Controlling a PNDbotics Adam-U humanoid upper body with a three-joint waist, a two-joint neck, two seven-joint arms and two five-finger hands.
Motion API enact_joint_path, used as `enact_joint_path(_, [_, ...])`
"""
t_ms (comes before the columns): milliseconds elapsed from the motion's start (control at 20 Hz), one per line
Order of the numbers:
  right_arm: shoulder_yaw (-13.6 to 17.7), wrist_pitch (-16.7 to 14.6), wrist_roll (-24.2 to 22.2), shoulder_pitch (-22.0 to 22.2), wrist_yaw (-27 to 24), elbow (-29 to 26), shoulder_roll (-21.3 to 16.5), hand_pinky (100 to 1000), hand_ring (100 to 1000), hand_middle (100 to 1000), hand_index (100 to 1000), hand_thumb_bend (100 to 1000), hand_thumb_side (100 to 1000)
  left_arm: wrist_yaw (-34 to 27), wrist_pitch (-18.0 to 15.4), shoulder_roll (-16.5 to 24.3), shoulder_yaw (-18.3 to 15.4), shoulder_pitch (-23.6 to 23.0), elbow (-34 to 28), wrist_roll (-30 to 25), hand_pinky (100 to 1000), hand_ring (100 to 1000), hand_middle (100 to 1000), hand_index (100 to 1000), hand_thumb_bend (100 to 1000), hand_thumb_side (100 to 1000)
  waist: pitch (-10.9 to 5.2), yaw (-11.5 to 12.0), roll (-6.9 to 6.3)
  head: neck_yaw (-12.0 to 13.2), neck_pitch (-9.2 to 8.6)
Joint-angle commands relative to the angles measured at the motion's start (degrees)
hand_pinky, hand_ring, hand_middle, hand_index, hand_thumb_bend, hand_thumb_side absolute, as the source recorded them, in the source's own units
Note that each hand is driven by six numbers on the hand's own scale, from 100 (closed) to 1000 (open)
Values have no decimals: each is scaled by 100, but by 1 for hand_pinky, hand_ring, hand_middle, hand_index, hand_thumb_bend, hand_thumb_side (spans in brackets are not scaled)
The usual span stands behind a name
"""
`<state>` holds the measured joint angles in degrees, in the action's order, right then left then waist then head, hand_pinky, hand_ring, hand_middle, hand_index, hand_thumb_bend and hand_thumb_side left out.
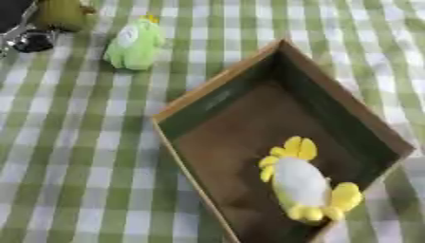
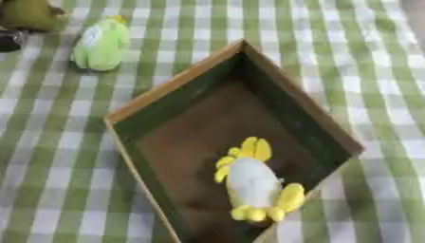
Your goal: Pick up objects on the table and place them in the box.
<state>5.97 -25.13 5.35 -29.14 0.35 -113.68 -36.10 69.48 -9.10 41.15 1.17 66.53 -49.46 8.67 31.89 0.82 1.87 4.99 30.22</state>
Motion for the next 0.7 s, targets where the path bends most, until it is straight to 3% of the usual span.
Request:
enact_joint_path(50, [60, 13, 30, -2, -43, -91, -167, 851, 947, 646, 943, 100, 470, -134, 25, 198, 68, 53, -314, 181, 415, 512, 515, 651, 106, 100, -248, 15, -11, -49, 84])
enact_joint_path(450, [80, 36, 75, 97, -60, -91, -160, 848, 922, 649, 940, 100, 470, -548, -465, 310, 775, -196, -1335, 552, 387, 494, 492, 625, 160, 100, -491, 143, 10, -409, 307])
enact_joint_path(700, [104, 38, 109, 159, -60, -91, -151, 846, 905, 651, 937, 100, 470, -758, -762, 111, 1297, -306, -2057, 537, 385, 492, 491, 627, 136, 100, -620, 179, 54, -644, 391])
